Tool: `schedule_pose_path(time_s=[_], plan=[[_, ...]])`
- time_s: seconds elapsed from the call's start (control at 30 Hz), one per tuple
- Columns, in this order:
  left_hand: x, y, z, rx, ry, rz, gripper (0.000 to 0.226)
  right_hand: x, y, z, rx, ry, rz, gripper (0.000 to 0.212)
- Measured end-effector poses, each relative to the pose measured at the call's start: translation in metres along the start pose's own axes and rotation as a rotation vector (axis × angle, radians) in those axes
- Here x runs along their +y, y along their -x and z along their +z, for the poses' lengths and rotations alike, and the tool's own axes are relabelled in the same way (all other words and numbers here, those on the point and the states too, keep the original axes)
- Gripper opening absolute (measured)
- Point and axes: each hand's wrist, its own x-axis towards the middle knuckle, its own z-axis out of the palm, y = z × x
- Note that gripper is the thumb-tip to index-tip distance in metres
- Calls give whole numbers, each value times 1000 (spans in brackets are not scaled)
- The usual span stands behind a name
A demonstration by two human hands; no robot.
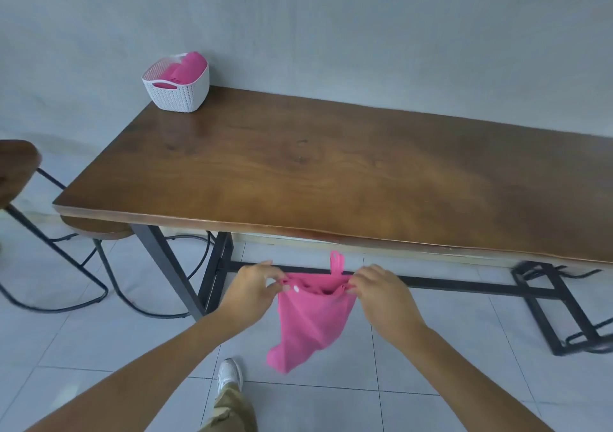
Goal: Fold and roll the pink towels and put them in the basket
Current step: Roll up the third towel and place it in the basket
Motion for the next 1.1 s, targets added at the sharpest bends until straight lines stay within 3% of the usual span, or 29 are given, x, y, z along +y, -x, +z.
schedule_pose_path(time_s=[0.17,0.23,0.33,0.6,0.73,0.9,1.1], plan=[[37,-14,-22,43,20,-11,21,5,-24,-29,1,30,33,43],[51,-13,-31,38,30,5,31,9,-26,-39,21,62,23,36],[60,-12,-39,53,-7,29,27,12,-26,-53,27,114,-15,12],[84,-5,-54,42,32,103,8,10,-31,-78,47,202,-60,45],[97,-2,-60,51,60,93,20,4,-37,-91,93,160,2,49],[107,-8,-79,119,-38,132,24,-4,-44,-105,20,-44,145,29],[108,-21,-108,166,-98,109,24,-33,-57,-123,-50,-135,50,26]])
